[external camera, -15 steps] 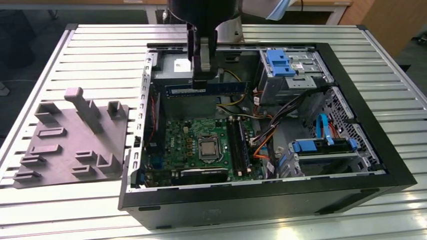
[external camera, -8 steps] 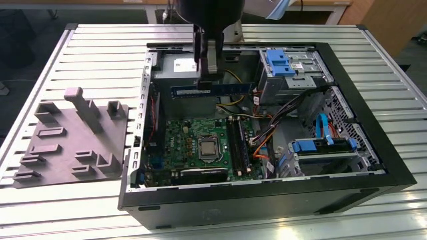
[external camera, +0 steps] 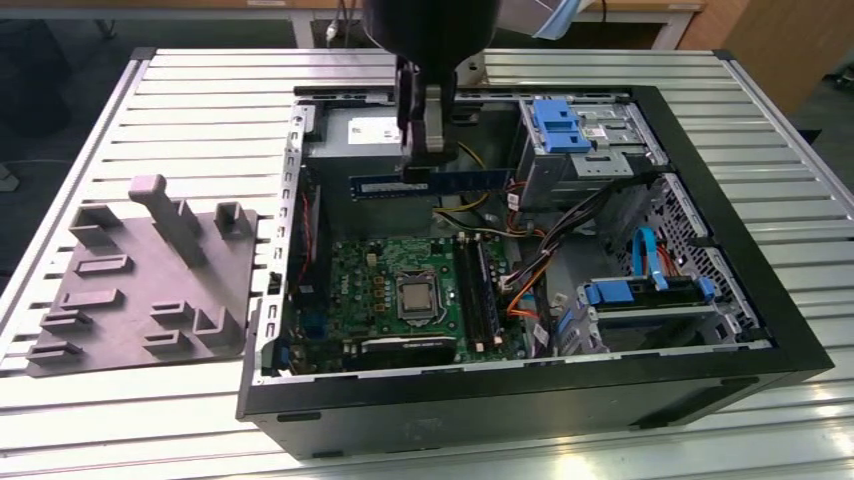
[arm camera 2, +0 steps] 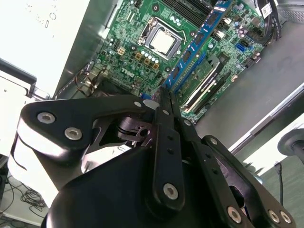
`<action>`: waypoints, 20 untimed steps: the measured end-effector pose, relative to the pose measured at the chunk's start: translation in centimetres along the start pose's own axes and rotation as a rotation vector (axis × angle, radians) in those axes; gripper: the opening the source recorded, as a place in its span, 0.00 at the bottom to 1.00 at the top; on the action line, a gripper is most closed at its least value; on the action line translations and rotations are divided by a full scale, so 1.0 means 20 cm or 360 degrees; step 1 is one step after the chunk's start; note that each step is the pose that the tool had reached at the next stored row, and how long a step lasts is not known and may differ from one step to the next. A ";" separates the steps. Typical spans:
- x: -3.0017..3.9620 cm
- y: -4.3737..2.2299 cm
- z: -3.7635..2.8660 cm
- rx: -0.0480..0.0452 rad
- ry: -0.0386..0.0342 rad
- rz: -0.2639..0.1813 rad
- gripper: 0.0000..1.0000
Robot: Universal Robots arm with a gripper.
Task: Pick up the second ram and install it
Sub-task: 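Pick up the second ram and move it above second insertion slot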
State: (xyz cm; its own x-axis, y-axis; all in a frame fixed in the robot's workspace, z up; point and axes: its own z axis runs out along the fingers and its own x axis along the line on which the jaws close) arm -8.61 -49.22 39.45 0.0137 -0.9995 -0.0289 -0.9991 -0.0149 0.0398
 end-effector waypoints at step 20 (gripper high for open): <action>-0.005 -0.027 0.063 0.0000 0.0000 0.0006 0.12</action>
State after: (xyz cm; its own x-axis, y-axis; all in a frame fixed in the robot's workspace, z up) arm -8.11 -49.08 38.19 0.0097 -0.9995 -0.0289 -0.9991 -0.0109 0.0398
